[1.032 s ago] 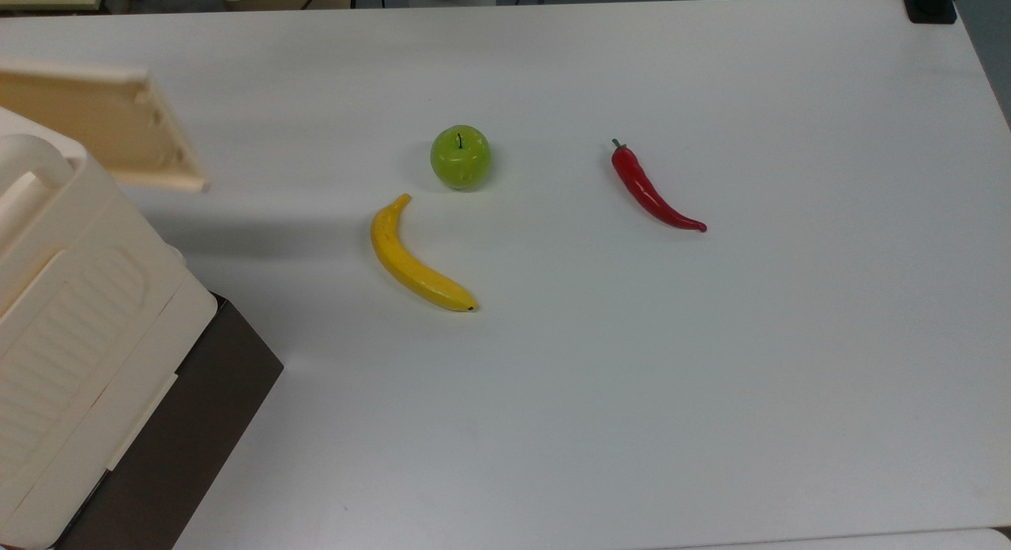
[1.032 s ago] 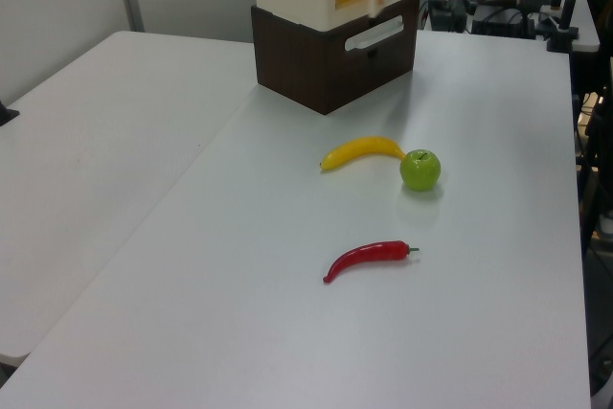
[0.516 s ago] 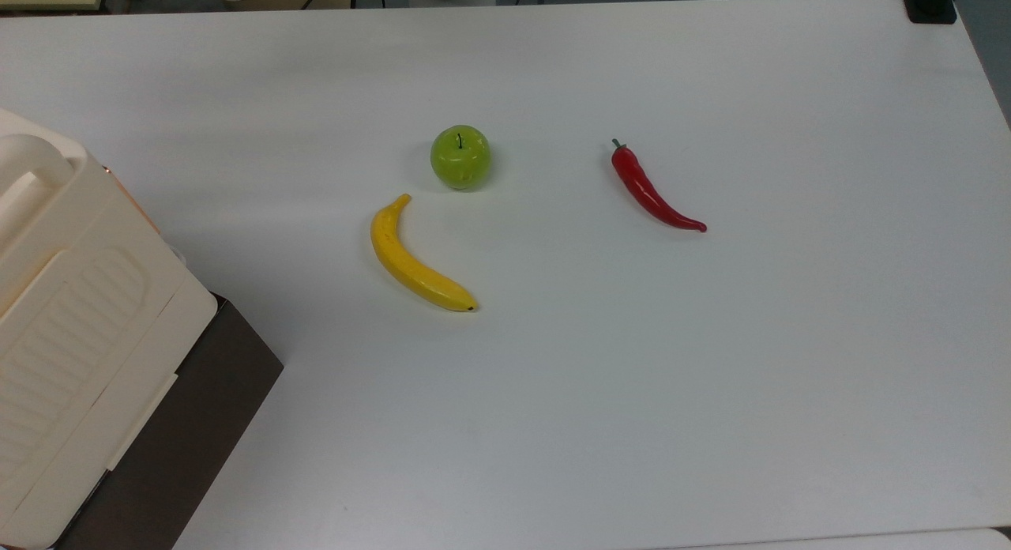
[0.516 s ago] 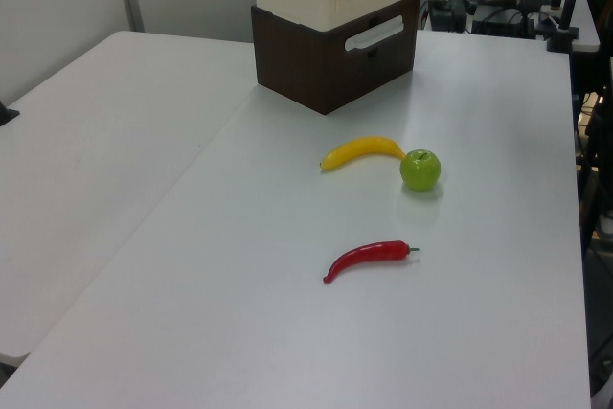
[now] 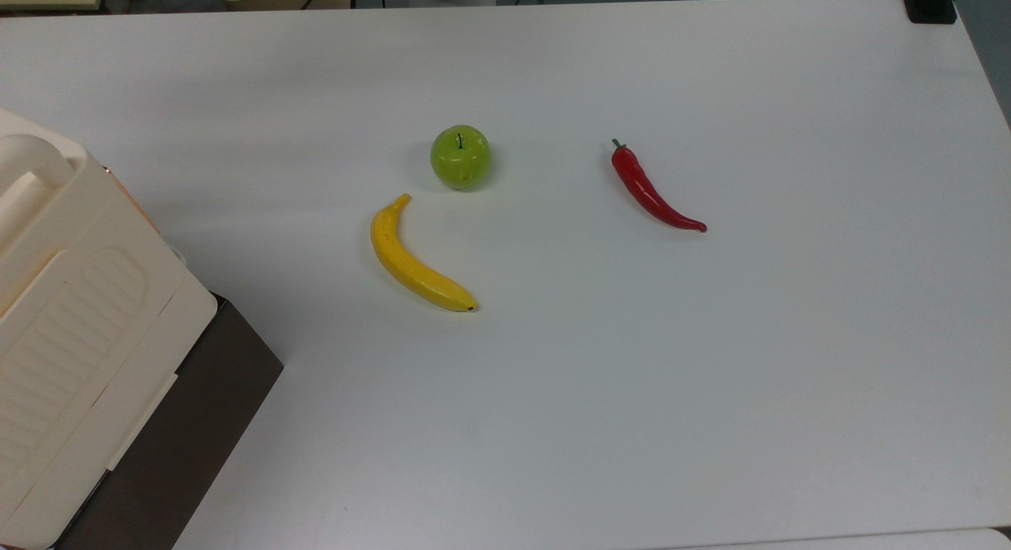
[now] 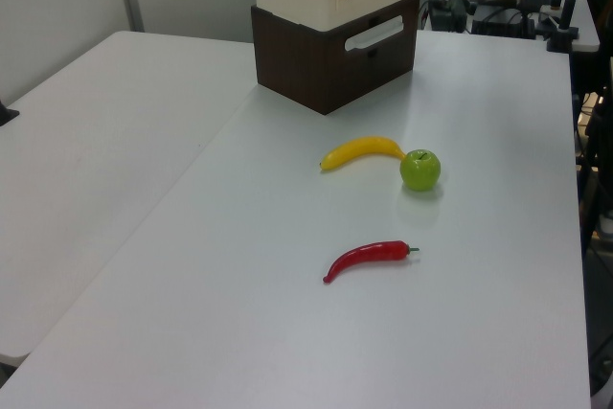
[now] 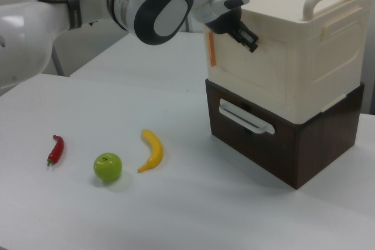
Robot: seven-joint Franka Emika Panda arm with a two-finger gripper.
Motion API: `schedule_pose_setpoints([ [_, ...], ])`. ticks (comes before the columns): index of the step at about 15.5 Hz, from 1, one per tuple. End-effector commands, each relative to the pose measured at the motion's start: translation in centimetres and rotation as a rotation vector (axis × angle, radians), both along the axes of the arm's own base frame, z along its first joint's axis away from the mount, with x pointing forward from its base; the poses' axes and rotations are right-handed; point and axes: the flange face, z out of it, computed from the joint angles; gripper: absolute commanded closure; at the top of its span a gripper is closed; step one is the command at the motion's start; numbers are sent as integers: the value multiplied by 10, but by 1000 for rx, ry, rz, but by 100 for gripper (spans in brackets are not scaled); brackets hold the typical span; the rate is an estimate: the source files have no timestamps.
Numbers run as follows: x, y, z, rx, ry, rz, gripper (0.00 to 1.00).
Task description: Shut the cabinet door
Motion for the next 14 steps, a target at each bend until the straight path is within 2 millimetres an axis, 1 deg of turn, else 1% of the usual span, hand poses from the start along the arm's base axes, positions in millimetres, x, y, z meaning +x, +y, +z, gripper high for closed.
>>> schedule_pose_setpoints([
  [1, 0, 3, 4, 8, -50, -16, 100],
  [5, 0, 3, 4, 6, -48, -15, 100],
  [7, -1, 4, 0, -2, -25, -3, 100],
  [8, 0, 9, -6, -3, -10, 5, 100],
  [9, 1, 19, -14, 7, 14, 21, 100],
  [10, 0, 29, -15, 11, 44, 38, 100],
  [12, -5, 50, -13, 12, 141, 77, 100],
  [14, -12, 75, -8, 25, 228, 118, 100],
])
